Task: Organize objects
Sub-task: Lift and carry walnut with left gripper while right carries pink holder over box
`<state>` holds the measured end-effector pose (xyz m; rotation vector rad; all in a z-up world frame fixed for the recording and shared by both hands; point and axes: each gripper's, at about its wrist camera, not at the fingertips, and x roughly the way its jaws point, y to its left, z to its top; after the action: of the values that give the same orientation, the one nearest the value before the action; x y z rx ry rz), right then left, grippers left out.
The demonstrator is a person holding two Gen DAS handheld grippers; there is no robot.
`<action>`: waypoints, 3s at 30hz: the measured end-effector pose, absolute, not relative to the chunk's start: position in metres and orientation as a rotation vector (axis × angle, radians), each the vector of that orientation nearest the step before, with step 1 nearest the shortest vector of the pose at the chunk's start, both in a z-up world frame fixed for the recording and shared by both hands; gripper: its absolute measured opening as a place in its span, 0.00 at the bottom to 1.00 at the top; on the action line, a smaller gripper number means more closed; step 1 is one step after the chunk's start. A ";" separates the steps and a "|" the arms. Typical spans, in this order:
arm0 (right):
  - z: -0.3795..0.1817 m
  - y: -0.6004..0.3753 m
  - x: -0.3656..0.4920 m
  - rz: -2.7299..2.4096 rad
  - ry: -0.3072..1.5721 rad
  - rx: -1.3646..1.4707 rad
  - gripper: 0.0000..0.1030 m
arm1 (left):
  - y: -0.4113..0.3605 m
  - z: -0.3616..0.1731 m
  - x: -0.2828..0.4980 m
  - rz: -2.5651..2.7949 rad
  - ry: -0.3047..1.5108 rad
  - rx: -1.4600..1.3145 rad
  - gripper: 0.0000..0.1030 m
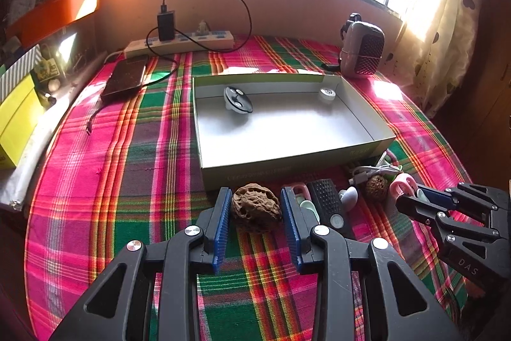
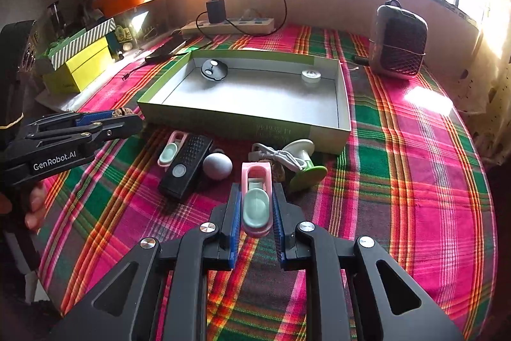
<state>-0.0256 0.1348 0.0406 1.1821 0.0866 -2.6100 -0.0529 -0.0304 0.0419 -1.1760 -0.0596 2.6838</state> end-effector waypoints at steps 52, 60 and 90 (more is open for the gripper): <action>0.025 0.078 -0.234 -2.470 0.085 1.326 0.18 | -0.017 0.016 -0.169 2.716 -0.025 -1.292 0.28; 0.021 0.077 -0.235 -2.463 0.080 1.345 0.18 | -0.013 0.012 -0.171 2.708 -0.002 -1.310 0.29; 0.016 0.082 -0.237 -2.483 0.048 1.387 0.19 | -0.012 0.012 -0.172 2.711 0.029 -1.317 0.29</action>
<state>-0.2372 0.0820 0.0157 1.3873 0.0480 -2.4826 -0.1716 -0.0118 0.0119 -1.3166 0.0290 2.7112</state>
